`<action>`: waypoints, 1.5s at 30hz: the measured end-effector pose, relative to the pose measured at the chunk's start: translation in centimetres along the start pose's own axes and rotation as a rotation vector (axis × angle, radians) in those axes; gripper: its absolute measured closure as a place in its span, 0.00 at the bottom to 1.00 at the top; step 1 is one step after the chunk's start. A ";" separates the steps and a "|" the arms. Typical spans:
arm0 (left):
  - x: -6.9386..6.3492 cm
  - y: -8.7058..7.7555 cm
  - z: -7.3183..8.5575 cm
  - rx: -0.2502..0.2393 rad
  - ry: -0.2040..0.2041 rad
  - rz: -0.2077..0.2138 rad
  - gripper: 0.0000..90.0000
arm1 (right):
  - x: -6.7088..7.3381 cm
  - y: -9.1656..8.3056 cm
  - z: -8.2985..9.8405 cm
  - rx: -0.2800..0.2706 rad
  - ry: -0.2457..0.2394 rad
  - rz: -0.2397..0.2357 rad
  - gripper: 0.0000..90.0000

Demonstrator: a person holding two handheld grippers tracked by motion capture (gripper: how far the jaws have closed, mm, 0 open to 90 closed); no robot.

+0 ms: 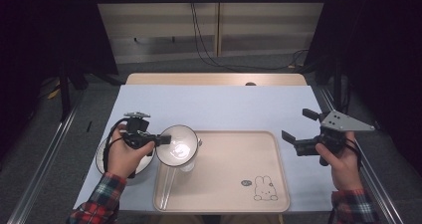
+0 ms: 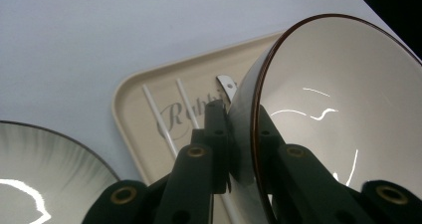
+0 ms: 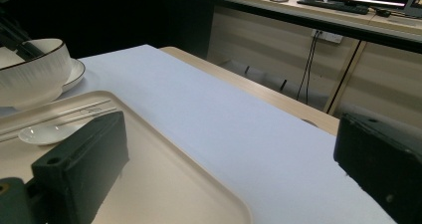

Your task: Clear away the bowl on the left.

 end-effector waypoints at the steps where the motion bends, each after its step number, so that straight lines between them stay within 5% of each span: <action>1: -0.2 0.1 0.0 0.004 0.004 0.002 0.92 | 0.0 0.0 0.0 0.001 -0.002 -0.001 0.00; 45: -5.7 4.2 0.5 0.133 0.112 0.101 0.92 | 0.0 -0.1 0.0 0.002 -0.003 -0.003 0.00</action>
Point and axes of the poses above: each handheld gripper's, and its own axes: y roughly forward along the jaws, z roughly out of its underside, x roughly to its left, the point moved 9 cm from there along y, roughly forward along the jaws, and after that the axes turned 15 degrees about x, right-handed, at the moved point
